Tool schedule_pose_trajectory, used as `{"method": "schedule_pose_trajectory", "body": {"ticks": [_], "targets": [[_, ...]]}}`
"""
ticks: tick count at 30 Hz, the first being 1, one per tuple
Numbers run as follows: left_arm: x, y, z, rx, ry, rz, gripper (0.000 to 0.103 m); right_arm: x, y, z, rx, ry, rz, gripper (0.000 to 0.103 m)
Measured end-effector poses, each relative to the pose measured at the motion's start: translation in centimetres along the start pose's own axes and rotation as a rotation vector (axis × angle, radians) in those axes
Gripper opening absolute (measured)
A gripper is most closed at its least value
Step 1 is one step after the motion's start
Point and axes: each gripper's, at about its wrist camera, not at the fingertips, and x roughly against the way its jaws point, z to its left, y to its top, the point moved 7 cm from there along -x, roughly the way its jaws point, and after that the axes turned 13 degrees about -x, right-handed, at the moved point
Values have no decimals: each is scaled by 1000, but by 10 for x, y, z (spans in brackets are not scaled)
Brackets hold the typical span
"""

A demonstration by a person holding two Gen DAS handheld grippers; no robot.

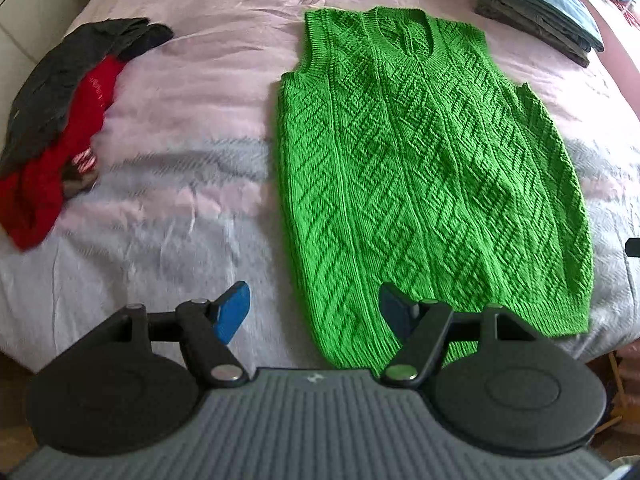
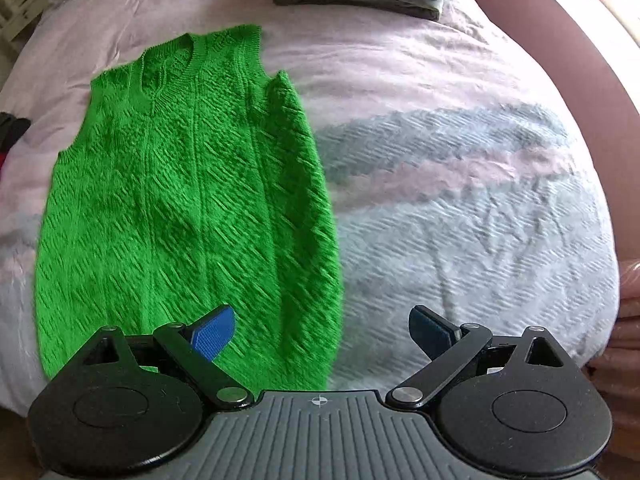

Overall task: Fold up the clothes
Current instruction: 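Move both open grippers down to the vest hem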

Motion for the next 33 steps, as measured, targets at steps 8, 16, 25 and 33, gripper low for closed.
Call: {"method": "schedule_pose_trajectory", "body": {"ticks": [8,16,25,33], "targets": [[-33,50,5,-85,-62,1,68,-13,18,15,-23,-19,-7,96],[-74,103,27,-84,-90,-20,67,-47,82,32,31,7,-36,96],[-120,158,50,-58,-69,-38,66,-91,156,67,111,68,-51,96],[-161,211,72,-32,-65,-56,66,-135,221,96,175,77,-66,96]]}}
